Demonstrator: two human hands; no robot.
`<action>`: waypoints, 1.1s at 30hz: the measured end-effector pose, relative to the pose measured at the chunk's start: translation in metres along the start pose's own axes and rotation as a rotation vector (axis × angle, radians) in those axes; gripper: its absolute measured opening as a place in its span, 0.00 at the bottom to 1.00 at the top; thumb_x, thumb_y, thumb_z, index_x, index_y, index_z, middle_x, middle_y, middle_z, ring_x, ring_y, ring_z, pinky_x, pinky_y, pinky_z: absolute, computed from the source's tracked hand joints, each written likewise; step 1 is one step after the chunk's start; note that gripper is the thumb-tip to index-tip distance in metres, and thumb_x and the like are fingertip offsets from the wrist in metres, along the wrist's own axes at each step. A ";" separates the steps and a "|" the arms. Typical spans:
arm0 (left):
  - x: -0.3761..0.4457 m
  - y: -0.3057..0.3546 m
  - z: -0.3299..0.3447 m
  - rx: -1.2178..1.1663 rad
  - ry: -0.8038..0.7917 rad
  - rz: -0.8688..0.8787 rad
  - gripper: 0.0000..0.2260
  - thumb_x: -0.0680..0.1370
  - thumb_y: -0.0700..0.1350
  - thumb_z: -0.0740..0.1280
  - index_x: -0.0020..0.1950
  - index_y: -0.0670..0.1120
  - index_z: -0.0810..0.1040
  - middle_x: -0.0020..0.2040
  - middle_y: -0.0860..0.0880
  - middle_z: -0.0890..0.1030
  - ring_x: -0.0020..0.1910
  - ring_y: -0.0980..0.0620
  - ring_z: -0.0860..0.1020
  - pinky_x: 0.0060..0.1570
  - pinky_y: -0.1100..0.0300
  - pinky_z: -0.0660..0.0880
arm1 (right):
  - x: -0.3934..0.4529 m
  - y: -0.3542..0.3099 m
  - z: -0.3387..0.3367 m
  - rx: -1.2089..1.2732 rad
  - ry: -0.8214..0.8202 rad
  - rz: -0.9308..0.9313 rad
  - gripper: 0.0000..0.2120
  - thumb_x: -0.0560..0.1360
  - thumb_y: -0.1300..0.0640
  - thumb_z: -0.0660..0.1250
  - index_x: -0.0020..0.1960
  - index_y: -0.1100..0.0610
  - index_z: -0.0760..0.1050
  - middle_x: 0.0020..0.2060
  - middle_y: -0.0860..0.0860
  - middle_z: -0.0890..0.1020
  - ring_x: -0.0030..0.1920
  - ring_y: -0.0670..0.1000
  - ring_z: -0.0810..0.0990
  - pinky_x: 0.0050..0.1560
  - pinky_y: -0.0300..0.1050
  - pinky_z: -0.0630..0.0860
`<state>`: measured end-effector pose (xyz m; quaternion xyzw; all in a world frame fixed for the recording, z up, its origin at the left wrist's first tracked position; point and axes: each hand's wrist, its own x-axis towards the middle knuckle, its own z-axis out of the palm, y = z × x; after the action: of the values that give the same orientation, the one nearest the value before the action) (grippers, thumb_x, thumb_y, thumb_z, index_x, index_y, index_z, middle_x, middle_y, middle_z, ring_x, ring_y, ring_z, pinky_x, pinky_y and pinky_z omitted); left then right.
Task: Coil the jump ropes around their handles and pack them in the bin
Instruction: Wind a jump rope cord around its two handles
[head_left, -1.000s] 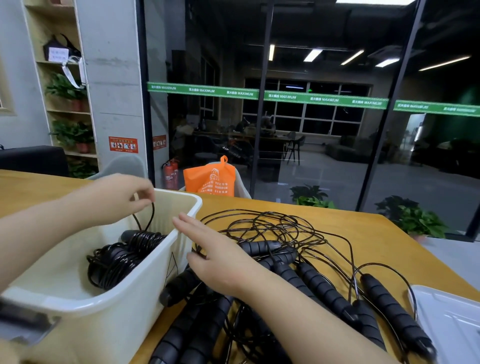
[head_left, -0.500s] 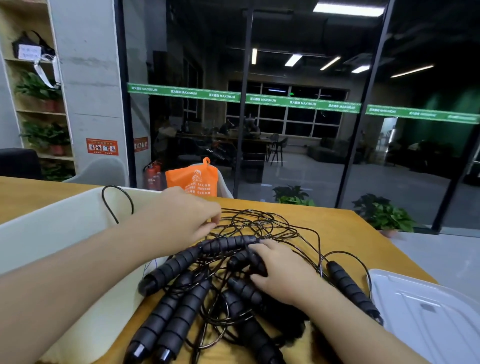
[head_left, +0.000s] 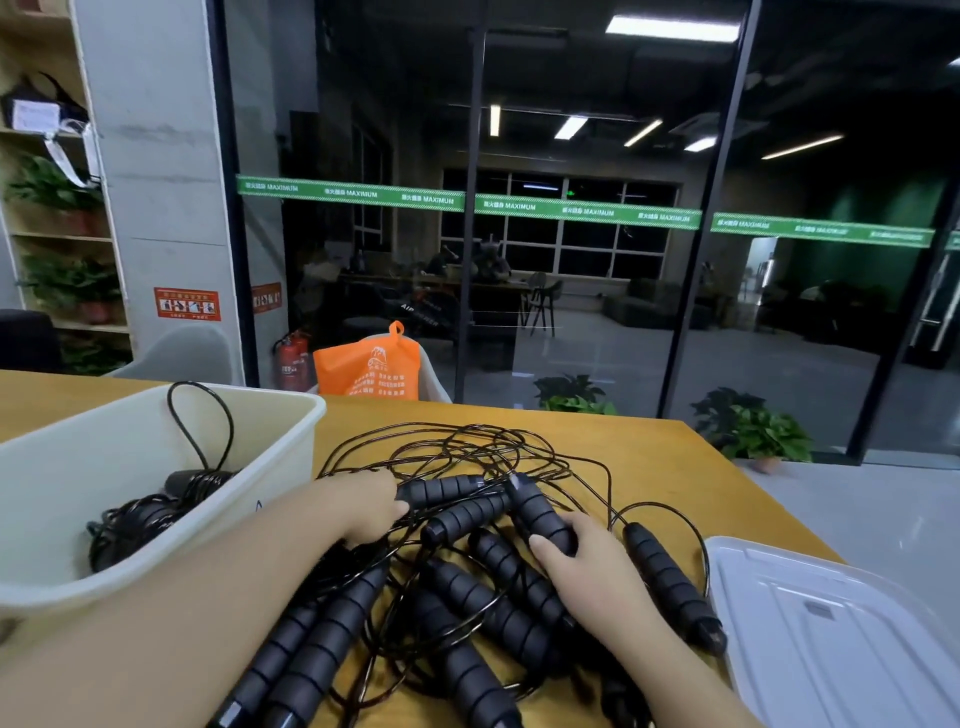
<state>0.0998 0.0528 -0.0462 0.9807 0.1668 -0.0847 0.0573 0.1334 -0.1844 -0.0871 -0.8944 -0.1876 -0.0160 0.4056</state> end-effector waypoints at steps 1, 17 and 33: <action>0.007 0.000 0.004 -0.057 0.025 -0.016 0.18 0.82 0.52 0.54 0.66 0.41 0.67 0.61 0.44 0.76 0.57 0.45 0.76 0.58 0.52 0.72 | 0.000 0.002 0.000 0.050 0.033 -0.003 0.03 0.78 0.49 0.63 0.50 0.45 0.69 0.42 0.41 0.78 0.43 0.41 0.75 0.41 0.39 0.70; 0.074 0.053 0.004 -0.802 0.180 -0.118 0.20 0.82 0.54 0.54 0.55 0.38 0.74 0.54 0.44 0.76 0.52 0.47 0.74 0.55 0.57 0.68 | -0.006 0.014 -0.003 0.013 -0.152 -0.102 0.14 0.68 0.42 0.70 0.52 0.33 0.72 0.50 0.39 0.79 0.52 0.38 0.77 0.57 0.36 0.73; 0.066 0.048 -0.045 -1.354 0.301 -0.093 0.11 0.80 0.40 0.59 0.57 0.40 0.78 0.37 0.49 0.71 0.28 0.54 0.68 0.25 0.64 0.68 | -0.004 0.010 -0.008 0.248 -0.114 -0.015 0.20 0.81 0.44 0.57 0.52 0.59 0.80 0.51 0.55 0.81 0.53 0.49 0.78 0.58 0.44 0.73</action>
<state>0.1841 0.0348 -0.0108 0.7219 0.2307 0.1725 0.6292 0.1340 -0.1980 -0.0897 -0.8354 -0.2175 0.0553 0.5018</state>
